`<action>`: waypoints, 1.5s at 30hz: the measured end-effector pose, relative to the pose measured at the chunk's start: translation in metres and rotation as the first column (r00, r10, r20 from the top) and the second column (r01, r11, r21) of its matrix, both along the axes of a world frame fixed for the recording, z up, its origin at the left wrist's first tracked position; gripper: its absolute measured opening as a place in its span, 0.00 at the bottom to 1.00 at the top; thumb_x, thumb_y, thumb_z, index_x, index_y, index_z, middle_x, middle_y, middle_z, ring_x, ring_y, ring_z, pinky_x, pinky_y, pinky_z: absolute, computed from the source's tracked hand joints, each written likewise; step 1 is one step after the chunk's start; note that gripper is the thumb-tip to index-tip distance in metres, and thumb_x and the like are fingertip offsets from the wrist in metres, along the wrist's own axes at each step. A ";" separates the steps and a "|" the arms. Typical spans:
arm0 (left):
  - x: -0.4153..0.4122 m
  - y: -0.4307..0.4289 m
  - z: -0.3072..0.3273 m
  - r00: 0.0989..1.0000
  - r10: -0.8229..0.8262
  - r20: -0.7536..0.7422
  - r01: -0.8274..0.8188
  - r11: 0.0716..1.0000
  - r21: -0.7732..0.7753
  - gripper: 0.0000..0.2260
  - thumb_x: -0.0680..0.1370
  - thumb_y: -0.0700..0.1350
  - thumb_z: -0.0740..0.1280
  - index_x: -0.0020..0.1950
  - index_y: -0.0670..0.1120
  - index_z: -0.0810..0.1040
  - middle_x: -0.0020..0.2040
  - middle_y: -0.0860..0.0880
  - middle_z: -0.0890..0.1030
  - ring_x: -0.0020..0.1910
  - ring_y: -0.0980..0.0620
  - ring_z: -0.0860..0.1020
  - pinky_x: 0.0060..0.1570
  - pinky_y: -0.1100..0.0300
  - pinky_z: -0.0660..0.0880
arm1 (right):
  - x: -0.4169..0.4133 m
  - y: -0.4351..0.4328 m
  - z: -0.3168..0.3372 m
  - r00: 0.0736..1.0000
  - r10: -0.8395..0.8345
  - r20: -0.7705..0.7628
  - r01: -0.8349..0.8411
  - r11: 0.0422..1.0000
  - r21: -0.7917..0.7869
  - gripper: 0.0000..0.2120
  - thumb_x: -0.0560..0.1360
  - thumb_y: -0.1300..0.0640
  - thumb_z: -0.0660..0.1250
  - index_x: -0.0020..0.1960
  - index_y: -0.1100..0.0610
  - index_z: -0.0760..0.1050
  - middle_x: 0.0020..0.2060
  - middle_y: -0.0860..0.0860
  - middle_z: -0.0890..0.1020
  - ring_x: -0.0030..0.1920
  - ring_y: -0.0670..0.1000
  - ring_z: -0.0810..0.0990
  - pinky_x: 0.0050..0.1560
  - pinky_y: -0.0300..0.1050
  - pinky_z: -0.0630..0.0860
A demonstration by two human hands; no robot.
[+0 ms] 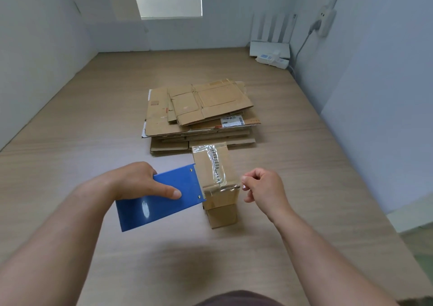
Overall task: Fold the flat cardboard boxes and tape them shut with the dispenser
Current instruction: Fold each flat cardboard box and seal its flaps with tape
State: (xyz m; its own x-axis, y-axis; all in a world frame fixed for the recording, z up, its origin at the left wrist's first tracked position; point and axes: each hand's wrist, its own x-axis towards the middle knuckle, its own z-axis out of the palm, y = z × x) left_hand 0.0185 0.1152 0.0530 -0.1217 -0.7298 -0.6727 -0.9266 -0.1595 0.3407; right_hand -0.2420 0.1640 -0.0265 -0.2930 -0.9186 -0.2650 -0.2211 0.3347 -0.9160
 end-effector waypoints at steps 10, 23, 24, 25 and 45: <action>-0.005 -0.018 -0.027 0.995 -0.021 0.097 0.018 0.999 0.030 0.34 0.57 0.72 0.73 0.49 0.47 0.80 0.47 0.49 0.82 0.46 0.51 0.80 0.48 0.56 0.73 | -0.001 -0.006 -0.020 0.999 -0.019 0.033 0.016 0.995 0.096 0.10 0.74 0.66 0.65 0.35 0.58 0.74 0.29 0.53 0.78 0.23 0.48 0.73 0.26 0.39 0.73; -0.013 -0.023 -0.041 0.995 0.014 0.094 -0.019 0.998 0.052 0.30 0.61 0.69 0.71 0.49 0.46 0.78 0.48 0.47 0.81 0.47 0.50 0.79 0.45 0.58 0.71 | -0.004 0.006 -0.054 0.958 0.034 -0.286 0.038 0.970 0.240 0.13 0.77 0.52 0.61 0.36 0.57 0.71 0.36 0.53 0.80 0.40 0.56 0.78 0.42 0.49 0.74; -0.014 -0.023 -0.041 0.996 0.017 0.092 -0.022 0.998 0.052 0.30 0.61 0.69 0.71 0.49 0.46 0.78 0.48 0.47 0.81 0.47 0.50 0.79 0.46 0.58 0.71 | 0.000 0.004 -0.048 0.939 0.032 -0.342 0.037 0.981 0.192 0.15 0.78 0.49 0.58 0.38 0.58 0.71 0.39 0.53 0.80 0.43 0.56 0.77 0.42 0.48 0.73; -0.014 -0.023 -0.040 0.996 0.018 0.091 -0.022 0.999 0.049 0.30 0.61 0.69 0.71 0.49 0.46 0.79 0.48 0.47 0.81 0.47 0.50 0.79 0.46 0.58 0.71 | 0.005 0.001 -0.041 0.917 0.056 -0.395 0.007 0.988 0.156 0.17 0.79 0.45 0.56 0.39 0.56 0.70 0.41 0.52 0.79 0.44 0.56 0.76 0.41 0.47 0.70; 0.025 -0.012 -0.022 0.992 0.057 -0.109 -0.038 0.984 0.174 0.49 0.36 0.76 0.71 0.47 0.45 0.83 0.41 0.48 0.86 0.42 0.47 0.84 0.50 0.54 0.78 | 0.029 -0.006 -0.034 0.935 0.109 -0.336 -0.082 0.992 0.093 0.17 0.80 0.51 0.61 0.35 0.53 0.62 0.34 0.47 0.70 0.38 0.50 0.69 0.31 0.42 0.59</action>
State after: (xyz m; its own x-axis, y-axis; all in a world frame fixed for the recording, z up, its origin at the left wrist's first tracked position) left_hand 0.0431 0.1030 0.0306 -0.1724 -0.6120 -0.7718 -0.8734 -0.2673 0.4070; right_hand -0.2132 0.1578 -0.0606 -0.2897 -0.9278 -0.2352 -0.5492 0.3624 -0.7530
